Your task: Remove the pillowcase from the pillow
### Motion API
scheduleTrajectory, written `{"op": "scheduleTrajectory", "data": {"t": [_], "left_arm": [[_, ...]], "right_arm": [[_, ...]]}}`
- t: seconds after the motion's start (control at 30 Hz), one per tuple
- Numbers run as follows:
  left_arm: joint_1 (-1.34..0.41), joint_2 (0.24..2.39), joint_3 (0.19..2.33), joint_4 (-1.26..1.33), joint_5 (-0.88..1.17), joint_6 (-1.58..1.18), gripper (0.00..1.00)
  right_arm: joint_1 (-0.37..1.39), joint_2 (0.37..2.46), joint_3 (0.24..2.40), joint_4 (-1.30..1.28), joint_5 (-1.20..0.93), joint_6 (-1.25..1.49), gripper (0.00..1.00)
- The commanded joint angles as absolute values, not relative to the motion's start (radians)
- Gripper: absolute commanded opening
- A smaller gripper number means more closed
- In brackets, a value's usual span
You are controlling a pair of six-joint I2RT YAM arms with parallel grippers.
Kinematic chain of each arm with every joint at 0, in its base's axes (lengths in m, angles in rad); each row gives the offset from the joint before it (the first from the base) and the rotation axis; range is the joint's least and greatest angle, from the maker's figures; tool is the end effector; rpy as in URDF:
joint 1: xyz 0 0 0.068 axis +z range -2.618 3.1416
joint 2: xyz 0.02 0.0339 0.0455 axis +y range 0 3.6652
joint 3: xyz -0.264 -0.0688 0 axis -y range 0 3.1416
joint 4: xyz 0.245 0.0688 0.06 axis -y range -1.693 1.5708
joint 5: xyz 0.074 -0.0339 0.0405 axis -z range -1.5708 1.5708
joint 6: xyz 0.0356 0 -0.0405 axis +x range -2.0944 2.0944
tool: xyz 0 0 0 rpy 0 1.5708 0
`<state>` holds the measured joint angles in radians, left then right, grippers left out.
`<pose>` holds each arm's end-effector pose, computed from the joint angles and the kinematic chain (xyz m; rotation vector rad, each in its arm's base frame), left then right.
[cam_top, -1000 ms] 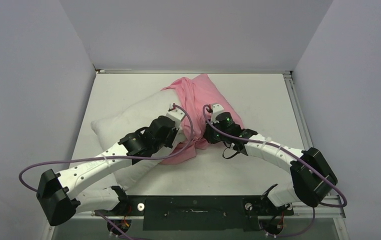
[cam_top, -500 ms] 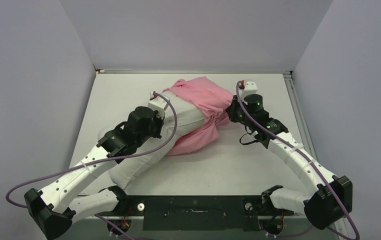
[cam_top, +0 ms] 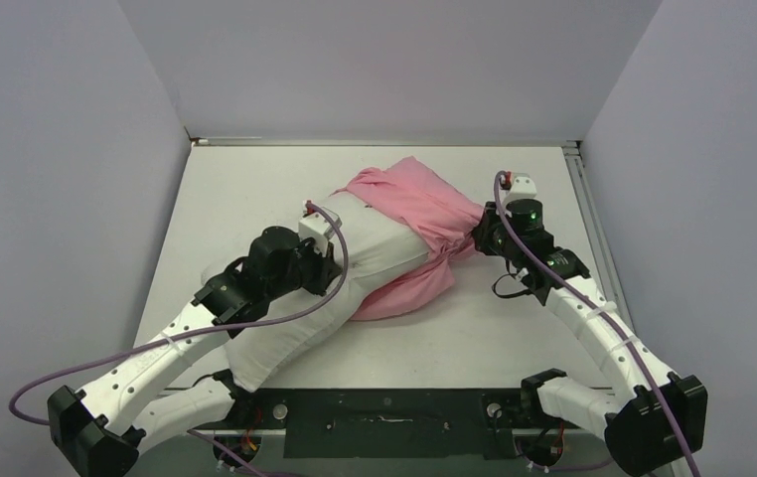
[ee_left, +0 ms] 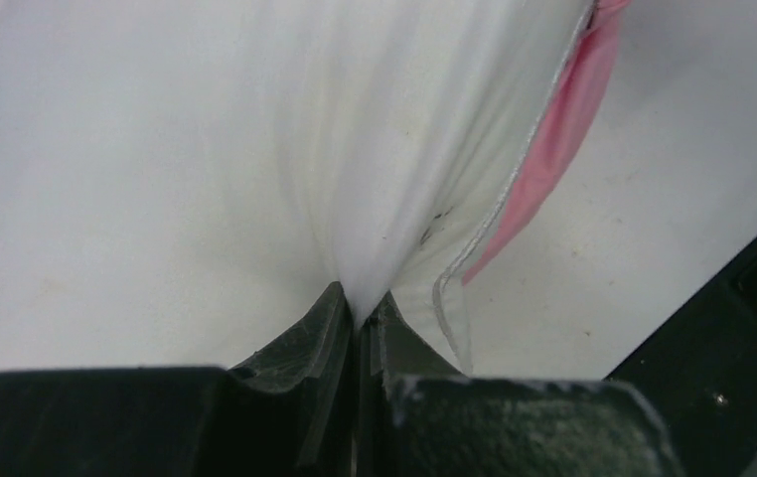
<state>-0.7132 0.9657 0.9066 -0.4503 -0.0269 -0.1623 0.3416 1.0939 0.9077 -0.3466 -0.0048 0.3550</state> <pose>0.1622 -0.1390 0.3226 0.5604 2.0443 -0.5015 0.2309 0.0823 0.3060 0.0114 2.1321 0.4205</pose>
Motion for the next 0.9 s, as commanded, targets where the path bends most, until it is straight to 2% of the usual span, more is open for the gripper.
{"op": "scheduleTrajectory", "data": {"t": [0.0, 0.07, 0.2, 0.47, 0.53, 0.67, 0.87], "left_arm": [[-0.690, 0.902, 0.808, -0.400, 0.152, -0.239, 0.09], [-0.689, 0.906, 0.808, -0.395, 0.191, -0.246, 0.33], [-0.682, 0.941, 0.892, -0.403, 0.192, -0.237, 0.57], [-0.566, 1.119, 1.161, -0.462, 0.160, -0.185, 0.81], [-0.515, 1.188, 1.237, -0.478, 0.160, -0.184, 0.86], [-0.450, 1.342, 1.337, -0.487, 0.175, -0.183, 0.88], [-0.362, 1.556, 1.411, -0.438, 0.333, -0.215, 0.94]], "right_arm": [[0.299, 0.976, 0.834, -0.314, 0.049, 0.350, 0.23], [0.299, 0.928, 0.810, -0.313, 0.055, 0.350, 0.30], [0.299, 0.880, 0.818, -0.309, 0.039, 0.329, 0.47], [0.299, 0.885, 0.868, -0.308, -0.021, 0.286, 0.92], [0.301, 0.893, 0.870, -0.300, -0.051, 0.282, 0.99], [0.302, 0.923, 0.875, -0.280, -0.104, 0.280, 0.90], [0.306, 0.984, 0.907, -0.248, -0.188, 0.280, 0.90]]}}
